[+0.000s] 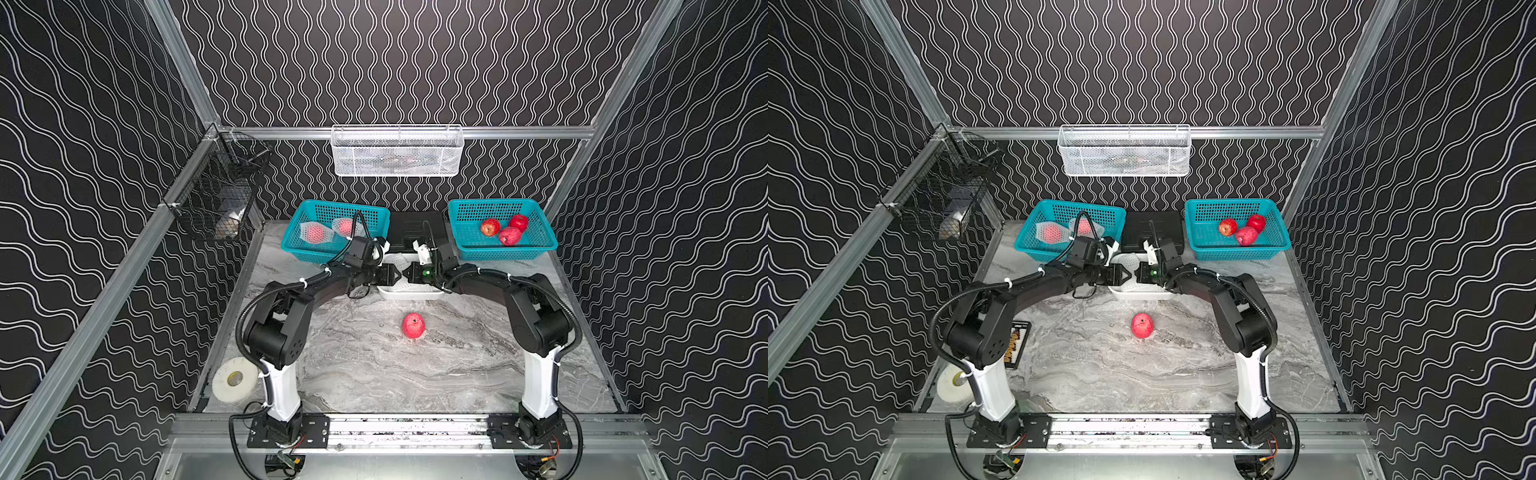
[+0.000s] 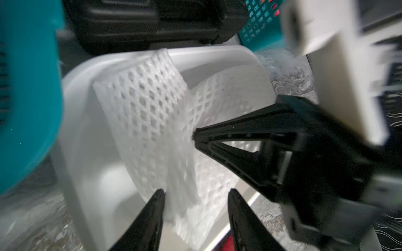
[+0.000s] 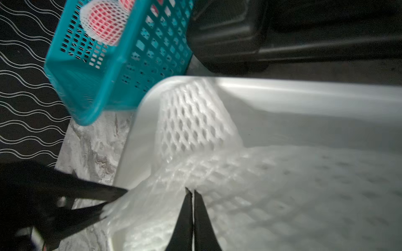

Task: Remove foam nets from apples
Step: Place the foam net into the storage box.

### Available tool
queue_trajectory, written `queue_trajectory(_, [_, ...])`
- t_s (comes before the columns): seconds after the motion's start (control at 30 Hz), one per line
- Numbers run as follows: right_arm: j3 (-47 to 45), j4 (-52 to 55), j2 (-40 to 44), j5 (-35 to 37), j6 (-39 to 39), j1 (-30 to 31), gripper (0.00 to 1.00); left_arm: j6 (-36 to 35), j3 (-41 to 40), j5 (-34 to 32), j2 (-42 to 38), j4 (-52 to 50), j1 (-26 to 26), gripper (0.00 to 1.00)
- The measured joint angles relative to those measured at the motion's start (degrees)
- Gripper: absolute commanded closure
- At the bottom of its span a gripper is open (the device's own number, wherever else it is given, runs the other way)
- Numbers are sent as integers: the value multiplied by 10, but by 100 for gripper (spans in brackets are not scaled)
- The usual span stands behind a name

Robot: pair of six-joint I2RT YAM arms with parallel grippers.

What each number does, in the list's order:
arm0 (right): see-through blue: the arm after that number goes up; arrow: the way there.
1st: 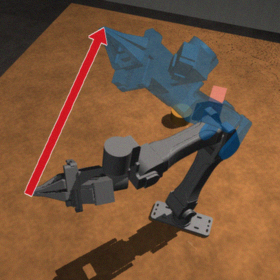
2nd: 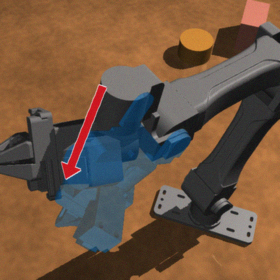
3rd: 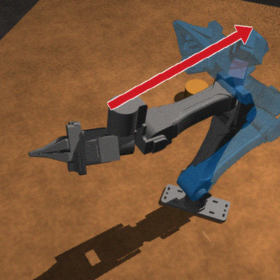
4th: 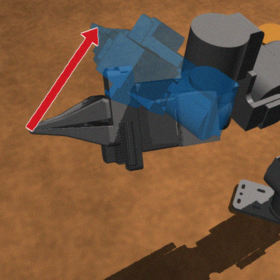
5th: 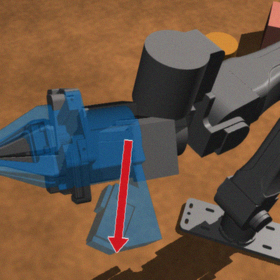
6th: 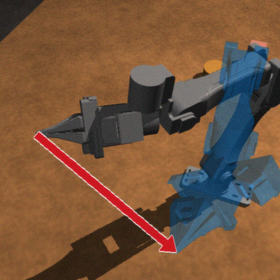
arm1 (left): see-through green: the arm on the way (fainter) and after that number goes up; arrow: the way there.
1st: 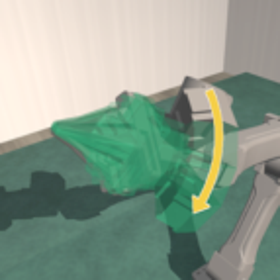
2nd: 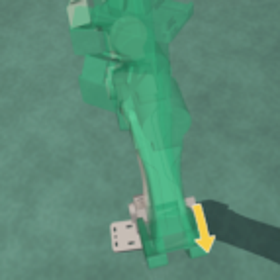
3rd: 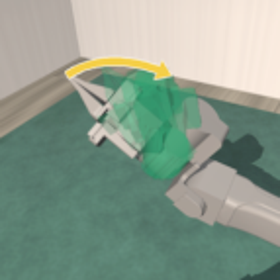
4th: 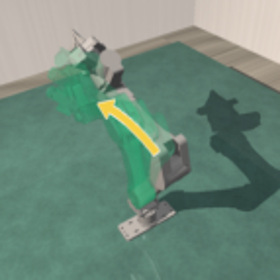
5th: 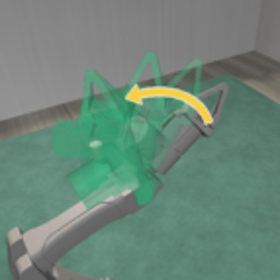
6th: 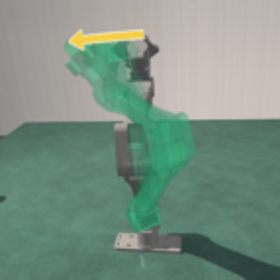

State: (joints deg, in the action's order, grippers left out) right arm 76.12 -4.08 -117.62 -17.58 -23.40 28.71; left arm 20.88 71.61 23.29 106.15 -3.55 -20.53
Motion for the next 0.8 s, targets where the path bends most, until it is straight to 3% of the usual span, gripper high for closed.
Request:
queue_trajectory(0.07, [0, 3, -5, 2, 0, 0, 93, 0, -5, -19, -28, -7, -5, 43])
queue_trajectory(0.23, [-5, -1, -7, 4, 0, 0, 92, -20, -15, -83, -80, -12, -38, 47])
queue_trajectory(0.53, [-22, 0, 31, 3, -2, -3, 86, -29, -27, -117, -16, -7, -53, 59])
queue_trajectory(0.8, [-52, -30, 99, -15, -17, -19, 79, -33, -12, -147, 26, 5, -53, 61])
